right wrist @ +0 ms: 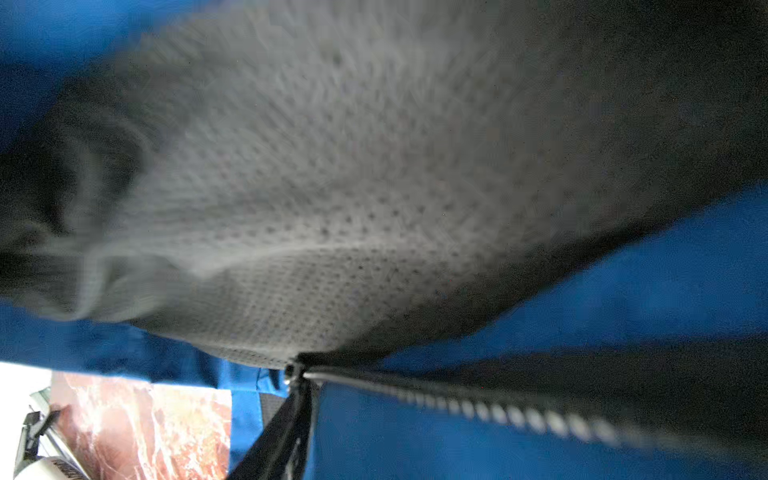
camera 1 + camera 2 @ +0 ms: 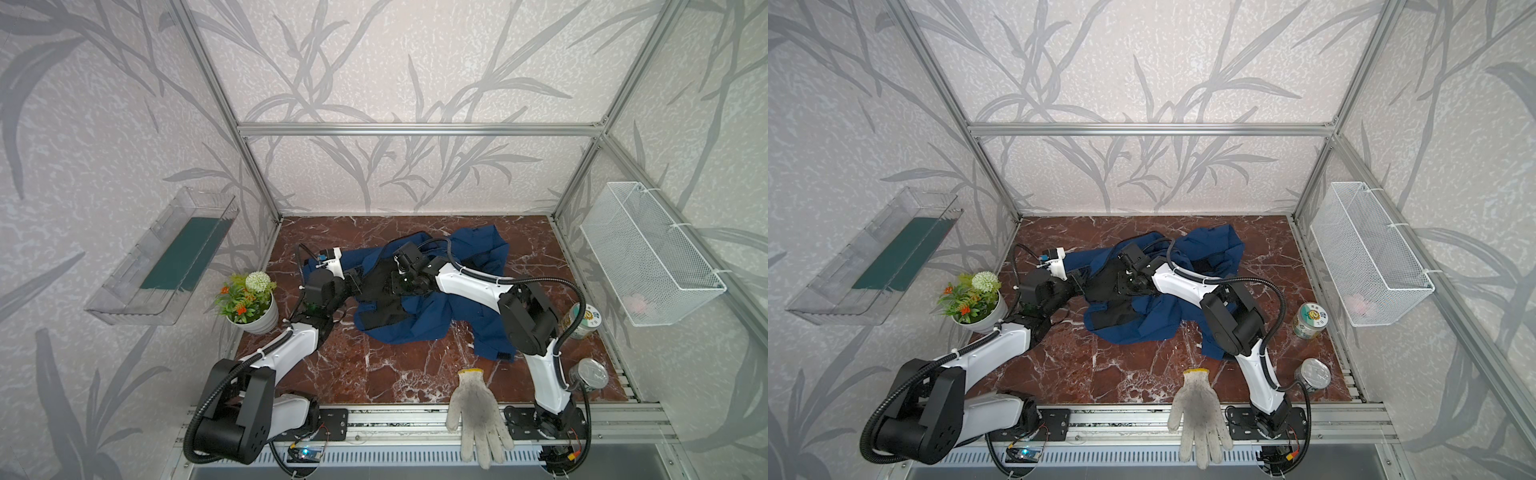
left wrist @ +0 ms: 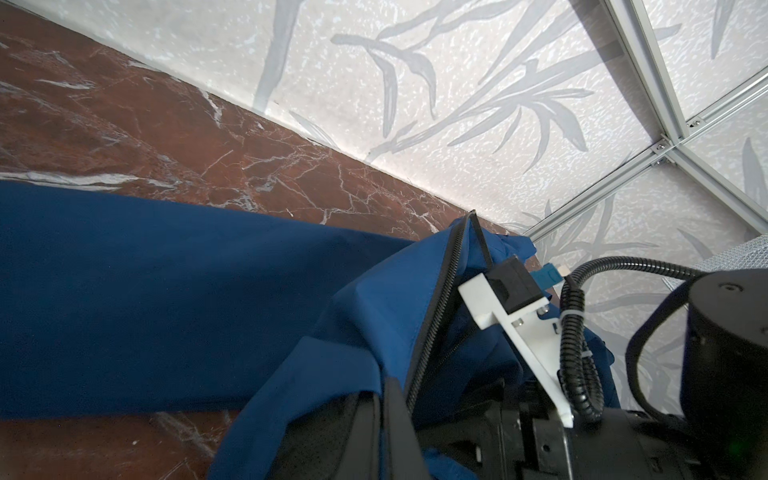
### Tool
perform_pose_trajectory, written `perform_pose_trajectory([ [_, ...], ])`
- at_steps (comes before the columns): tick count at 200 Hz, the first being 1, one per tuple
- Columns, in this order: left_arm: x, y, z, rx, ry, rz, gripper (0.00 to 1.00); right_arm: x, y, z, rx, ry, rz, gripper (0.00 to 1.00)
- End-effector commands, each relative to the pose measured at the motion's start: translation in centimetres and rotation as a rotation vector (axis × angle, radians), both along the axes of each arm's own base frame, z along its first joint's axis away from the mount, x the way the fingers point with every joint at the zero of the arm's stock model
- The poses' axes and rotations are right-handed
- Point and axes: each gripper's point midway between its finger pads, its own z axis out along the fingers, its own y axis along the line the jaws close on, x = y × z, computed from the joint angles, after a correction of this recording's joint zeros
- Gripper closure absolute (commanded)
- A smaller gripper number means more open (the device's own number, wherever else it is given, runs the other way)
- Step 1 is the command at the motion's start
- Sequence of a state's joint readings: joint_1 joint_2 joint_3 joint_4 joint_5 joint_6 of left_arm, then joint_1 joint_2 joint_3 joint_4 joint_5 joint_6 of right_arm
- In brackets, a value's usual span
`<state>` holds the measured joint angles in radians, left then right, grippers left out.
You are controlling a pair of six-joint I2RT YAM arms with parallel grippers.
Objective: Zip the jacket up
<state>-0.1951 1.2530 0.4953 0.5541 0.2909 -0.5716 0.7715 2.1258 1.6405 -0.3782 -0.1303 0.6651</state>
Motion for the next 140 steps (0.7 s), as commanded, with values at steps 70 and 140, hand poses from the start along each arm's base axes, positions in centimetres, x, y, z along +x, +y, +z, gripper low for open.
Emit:
perform_pose_trajectory([
  [70,0.5,-0.2,1.2,-0.020,-0.032,-0.008,1.00,3.8,0.2,-2.8,-0.018,-0.010,-0.033,0.53],
  [140,0.9,0.9,-0.3,0.001,-0.003,0.037,1.00,5.9,-0.8,-4.9,-0.123,-0.092,-0.078,0.67],
])
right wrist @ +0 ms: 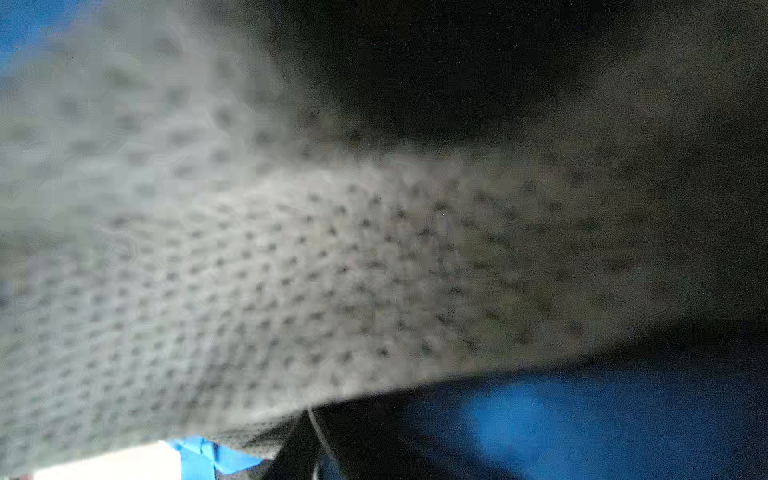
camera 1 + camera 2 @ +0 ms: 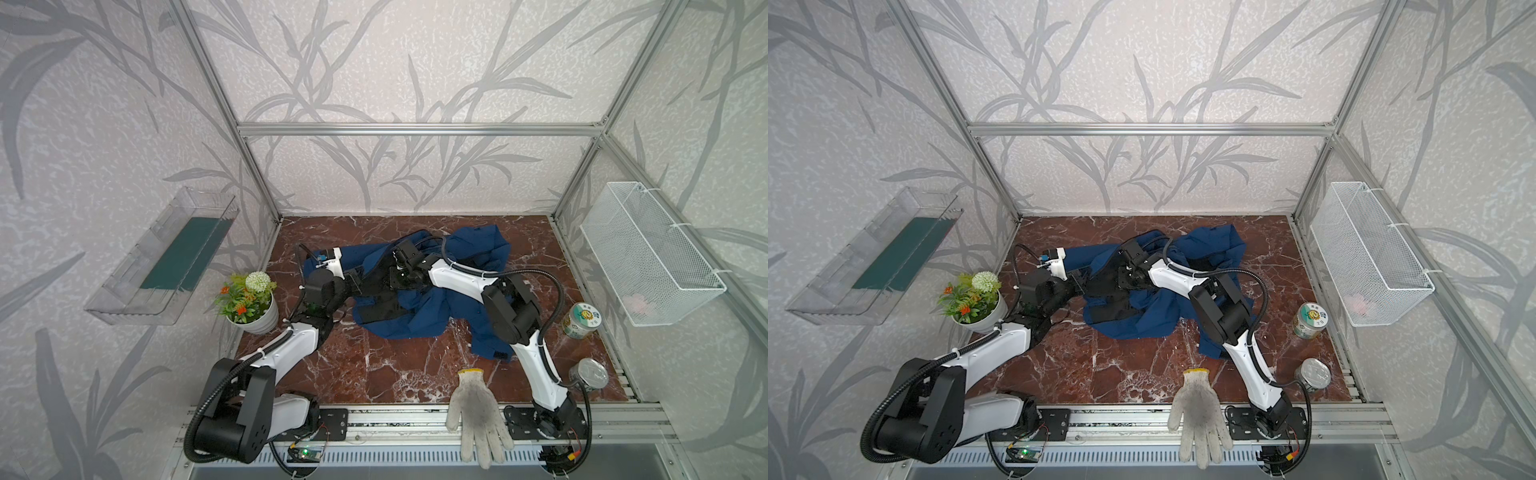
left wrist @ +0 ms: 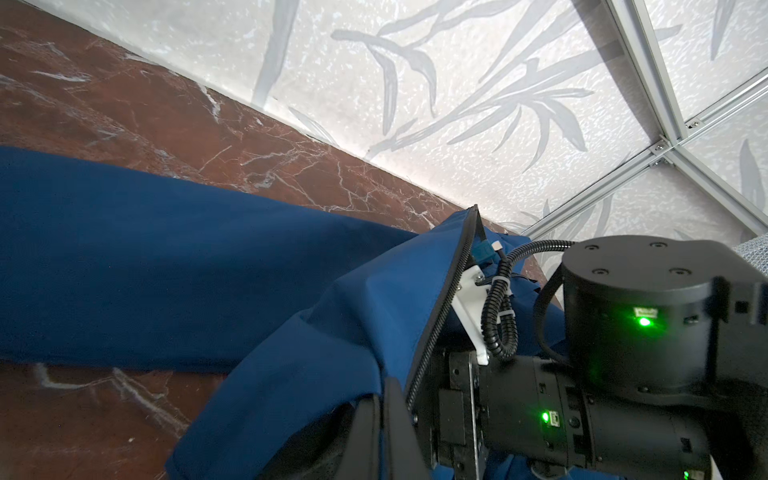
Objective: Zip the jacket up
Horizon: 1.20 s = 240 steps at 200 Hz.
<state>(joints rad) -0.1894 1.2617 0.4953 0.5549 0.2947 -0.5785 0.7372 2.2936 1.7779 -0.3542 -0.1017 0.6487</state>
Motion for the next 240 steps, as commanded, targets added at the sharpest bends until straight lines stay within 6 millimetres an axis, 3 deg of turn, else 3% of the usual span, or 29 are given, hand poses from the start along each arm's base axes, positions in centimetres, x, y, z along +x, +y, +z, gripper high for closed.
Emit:
perform_pose_trajectory([
  [1,0.9,0.8,0.0,0.006,-0.012,0.035,1.00,1.9,-1.4,-1.5,-0.101,-0.074,-0.043,0.68],
  [18,1.7,1.6,-1.2,-0.004,0.024,0.046,1.00,2.7,-2.2,-2.3,-0.124,-0.104,-0.093,0.71],
  [53,3.6,2.8,-1.3,-0.015,0.028,0.084,1.00,3.4,-2.7,-3.9,-0.141,-0.094,-0.145,0.75],
  [86,4.9,2.6,-0.7,-0.014,0.020,0.066,1.00,3.2,-2.3,-4.2,-0.100,-0.072,-0.119,0.95],
  [120,4.9,2.6,-0.2,-0.011,0.011,0.054,1.00,2.7,-1.5,0.9,0.030,-0.147,-0.077,1.00],
  [156,4.1,1.9,0.7,-0.029,0.003,0.016,1.00,-0.3,-2.1,6.6,0.156,-0.161,-0.014,1.00],
  [187,3.4,1.6,1.6,-0.047,-0.017,0.001,1.00,-3.3,-3.1,8.5,0.224,-0.097,0.004,1.00],
  [214,2.6,0.5,4.0,-0.057,-0.077,-0.031,1.00,-6.0,-3.4,9.9,0.307,-0.053,0.031,1.00],
  [240,0.8,-1.4,8.1,-0.070,-0.205,-0.071,1.00,-8.6,-3.2,13.6,0.391,-0.077,0.136,1.00],
])
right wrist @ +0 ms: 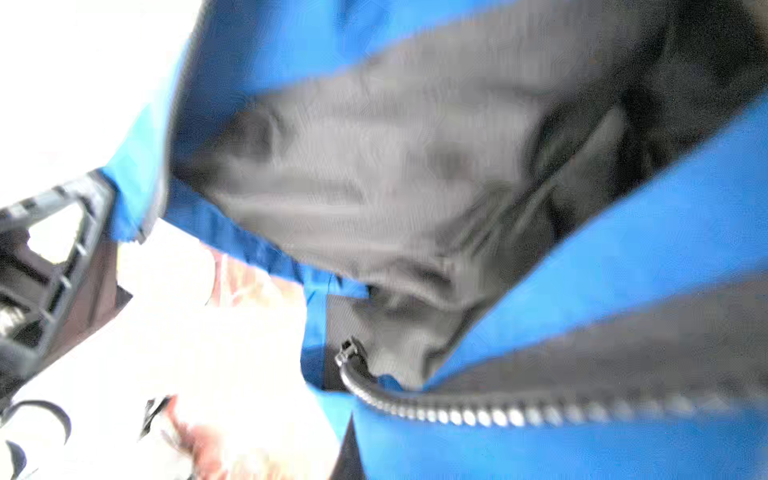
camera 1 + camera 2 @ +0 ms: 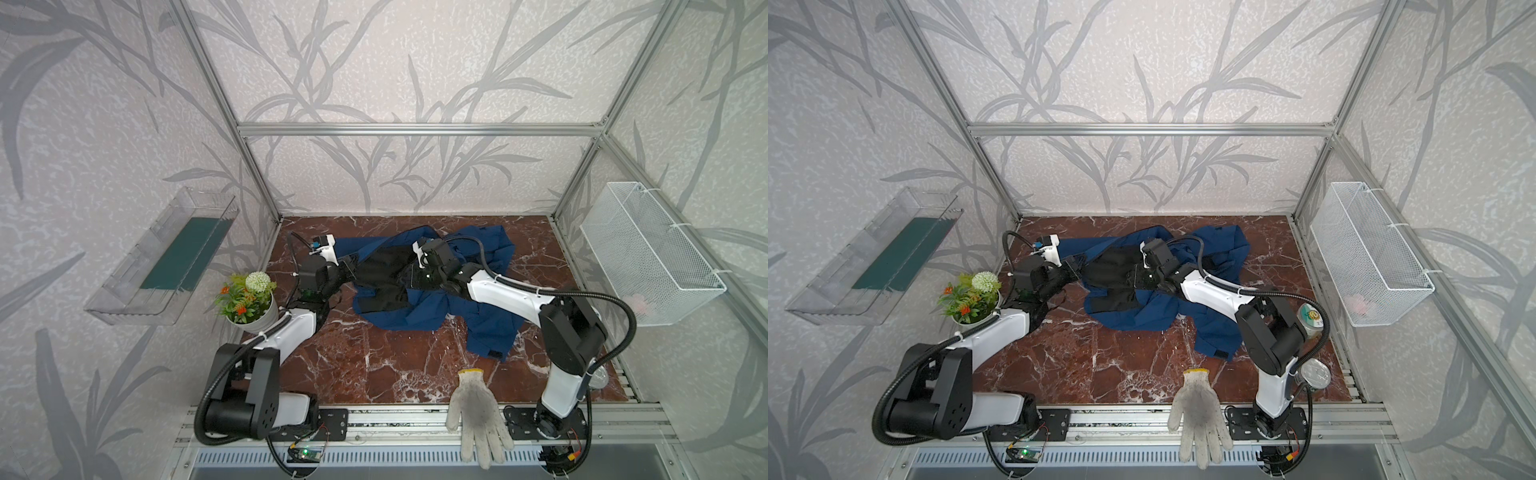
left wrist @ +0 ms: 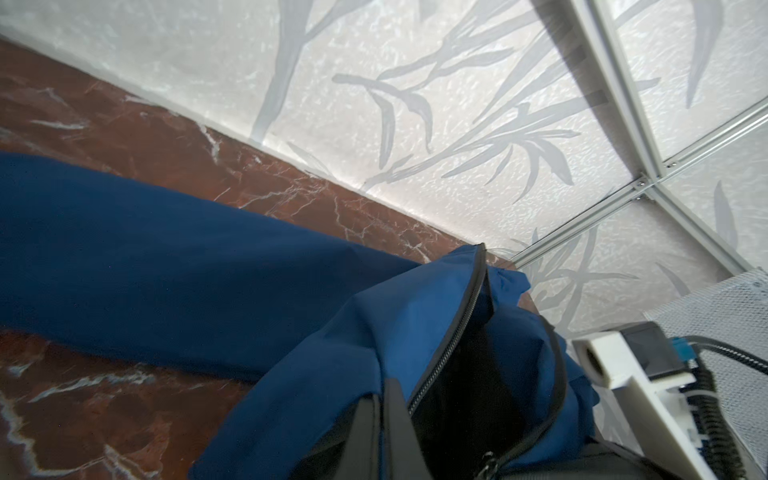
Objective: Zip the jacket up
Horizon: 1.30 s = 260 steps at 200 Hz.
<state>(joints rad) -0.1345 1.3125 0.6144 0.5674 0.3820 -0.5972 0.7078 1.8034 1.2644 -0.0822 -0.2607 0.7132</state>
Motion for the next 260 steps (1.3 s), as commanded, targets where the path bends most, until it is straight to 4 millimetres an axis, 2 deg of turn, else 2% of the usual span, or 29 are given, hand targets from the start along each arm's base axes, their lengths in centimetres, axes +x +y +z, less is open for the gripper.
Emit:
perform_pose_trajectory([
  [1,-1.8,-1.9,4.4,-0.020,-0.143,-0.045,1.00,-2.6,0.7,4.5,0.120,-0.029,0.111,1.00],
  [4,-2.1,-2.1,5.1,-0.025,-0.166,-0.047,1.00,-3.0,0.8,5.7,0.138,-0.051,0.130,1.00],
  [28,-4.6,-4.4,9.3,-0.058,-0.294,-0.097,1.00,-6.1,0.0,10.1,0.195,-0.144,0.254,1.00],
  [66,-7.7,-6.3,14.7,-0.136,-0.467,-0.141,1.00,-10.6,-2.6,15.4,0.270,-0.319,0.370,1.00],
  [92,-9.9,-8.4,17.7,-0.187,-0.570,-0.210,1.00,-13.8,-4.2,18.8,0.311,-0.464,0.462,1.00],
  [116,-11.2,-10.5,19.1,-0.223,-0.609,-0.277,1.00,-15.1,-5.6,19.8,0.280,-0.586,0.491,1.00],
  [142,-11.9,-11.9,19.6,-0.256,-0.651,-0.307,1.00,-15.2,-6.4,20.2,0.237,-0.653,0.496,1.00],
  [165,-12.2,-12.2,20.2,-0.300,-0.690,-0.295,1.00,-14.8,-6.6,20.1,0.213,-0.688,0.484,1.00],
  [216,-12.9,-12.4,21.8,-0.418,-0.747,-0.295,1.00,-13.9,-6.9,20.5,0.299,-0.786,0.389,1.00],
  [260,-13.3,-12.7,22.0,-0.476,-0.772,-0.307,1.00,-13.0,-7.3,20.9,0.339,-0.856,0.308,1.00],
])
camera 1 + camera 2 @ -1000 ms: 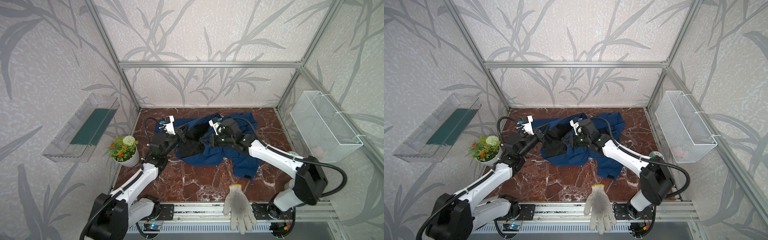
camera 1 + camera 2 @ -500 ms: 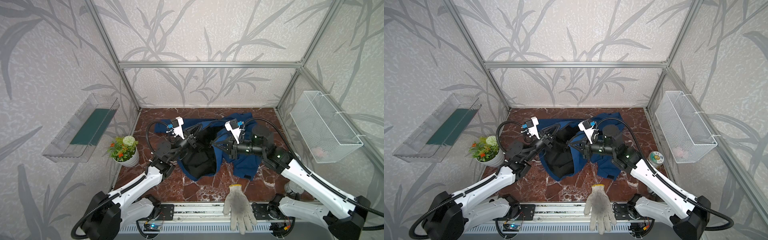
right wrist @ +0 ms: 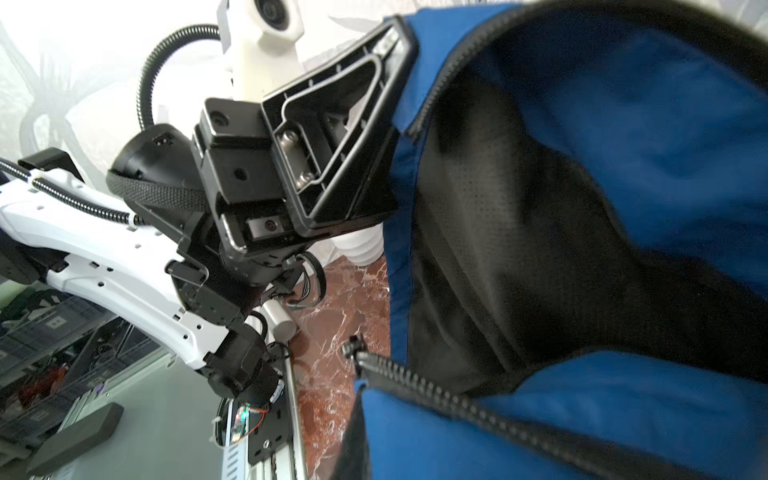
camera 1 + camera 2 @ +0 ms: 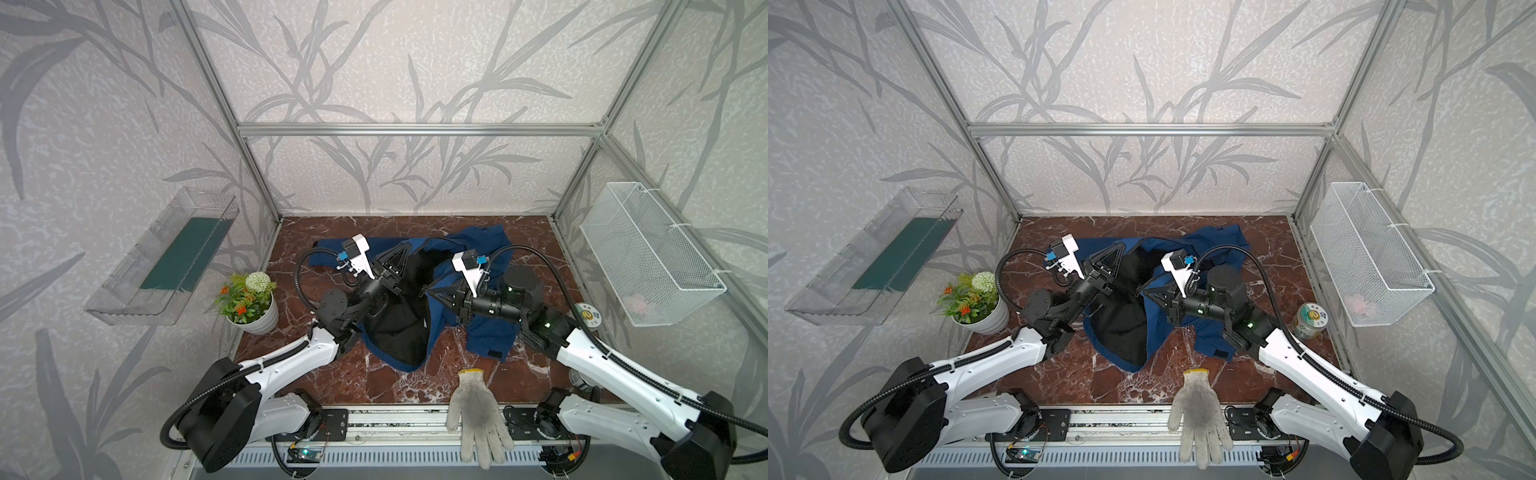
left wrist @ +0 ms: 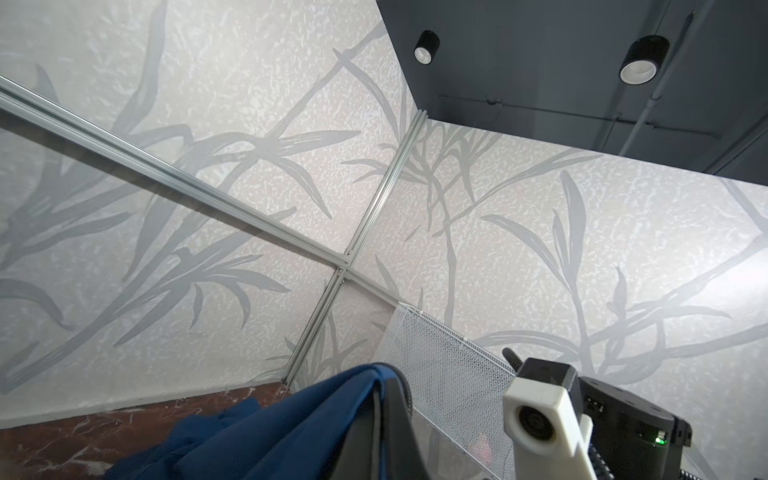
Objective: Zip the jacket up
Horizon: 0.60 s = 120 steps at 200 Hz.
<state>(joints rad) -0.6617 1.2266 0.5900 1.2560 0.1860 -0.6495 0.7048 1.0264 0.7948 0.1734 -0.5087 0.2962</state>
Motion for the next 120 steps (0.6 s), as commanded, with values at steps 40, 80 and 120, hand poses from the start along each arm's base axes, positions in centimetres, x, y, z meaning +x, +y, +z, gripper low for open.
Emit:
perform_pose_trajectory([
  [40,-1.8,0.1,4.1,-0.137,-0.107,-0.058,1.00,1.2,-0.8,4.9,0.172,-0.150,-0.086,1.00],
  [80,-2.2,0.0,4.9,-0.144,-0.125,-0.073,1.00,1.8,-0.4,5.4,0.201,-0.167,-0.090,1.00],
  [120,-2.5,-0.3,5.0,-0.144,-0.129,-0.084,1.00,2.0,0.2,6.2,0.225,-0.178,-0.067,1.00],
])
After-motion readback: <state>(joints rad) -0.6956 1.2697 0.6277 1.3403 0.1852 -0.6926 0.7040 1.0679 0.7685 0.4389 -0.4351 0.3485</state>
